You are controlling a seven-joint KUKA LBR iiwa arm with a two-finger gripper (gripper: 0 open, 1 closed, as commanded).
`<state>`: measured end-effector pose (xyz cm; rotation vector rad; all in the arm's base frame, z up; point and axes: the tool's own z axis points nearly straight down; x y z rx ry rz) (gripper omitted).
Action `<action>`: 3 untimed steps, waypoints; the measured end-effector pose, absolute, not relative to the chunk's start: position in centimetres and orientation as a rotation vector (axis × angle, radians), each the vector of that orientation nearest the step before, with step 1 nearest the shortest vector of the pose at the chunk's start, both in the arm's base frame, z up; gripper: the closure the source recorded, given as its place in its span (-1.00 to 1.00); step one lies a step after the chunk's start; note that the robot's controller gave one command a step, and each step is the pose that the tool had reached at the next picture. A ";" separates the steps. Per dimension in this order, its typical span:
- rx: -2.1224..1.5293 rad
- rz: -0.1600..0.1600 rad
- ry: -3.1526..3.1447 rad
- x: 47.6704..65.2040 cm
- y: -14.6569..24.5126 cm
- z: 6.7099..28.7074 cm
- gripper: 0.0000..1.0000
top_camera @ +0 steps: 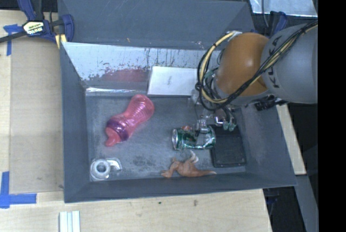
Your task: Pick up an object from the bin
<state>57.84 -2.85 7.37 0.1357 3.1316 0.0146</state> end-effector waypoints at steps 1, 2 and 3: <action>0.182 -0.005 3.115 56.3 -1.6 7.9 1.00; 0.182 -0.005 3.115 56.3 -1.6 7.9 1.00; 0.182 -0.005 3.115 56.3 -1.6 8.2 1.00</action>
Offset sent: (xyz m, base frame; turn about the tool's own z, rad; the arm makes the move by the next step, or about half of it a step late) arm 0.0000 0.0000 0.0000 0.0000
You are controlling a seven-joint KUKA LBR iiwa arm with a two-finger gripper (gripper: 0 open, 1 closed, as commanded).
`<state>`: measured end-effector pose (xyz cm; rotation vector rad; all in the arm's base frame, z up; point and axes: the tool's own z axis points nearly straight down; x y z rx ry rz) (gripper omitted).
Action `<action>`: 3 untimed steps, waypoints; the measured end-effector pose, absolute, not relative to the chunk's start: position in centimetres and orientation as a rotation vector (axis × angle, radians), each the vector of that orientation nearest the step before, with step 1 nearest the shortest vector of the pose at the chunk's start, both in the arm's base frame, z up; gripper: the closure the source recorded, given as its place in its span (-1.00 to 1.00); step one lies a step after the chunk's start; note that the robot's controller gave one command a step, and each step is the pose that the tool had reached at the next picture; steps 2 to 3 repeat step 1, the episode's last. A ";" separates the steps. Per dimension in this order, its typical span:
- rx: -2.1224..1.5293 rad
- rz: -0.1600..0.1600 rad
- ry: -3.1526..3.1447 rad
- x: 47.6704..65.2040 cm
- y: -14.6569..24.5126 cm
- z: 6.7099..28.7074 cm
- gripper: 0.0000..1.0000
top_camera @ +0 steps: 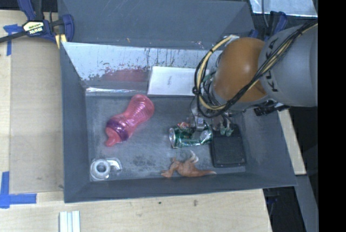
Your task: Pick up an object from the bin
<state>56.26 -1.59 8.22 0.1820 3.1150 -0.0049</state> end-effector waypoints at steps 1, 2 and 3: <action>0.182 -0.004 3.120 56.1 -1.5 10.1 1.00; 0.182 -0.004 3.120 56.1 -1.5 10.1 1.00; 0.182 -0.004 3.120 56.1 -1.5 10.1 1.00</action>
Offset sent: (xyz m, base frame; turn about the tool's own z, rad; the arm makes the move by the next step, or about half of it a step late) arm 0.0001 0.0000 0.0430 0.0000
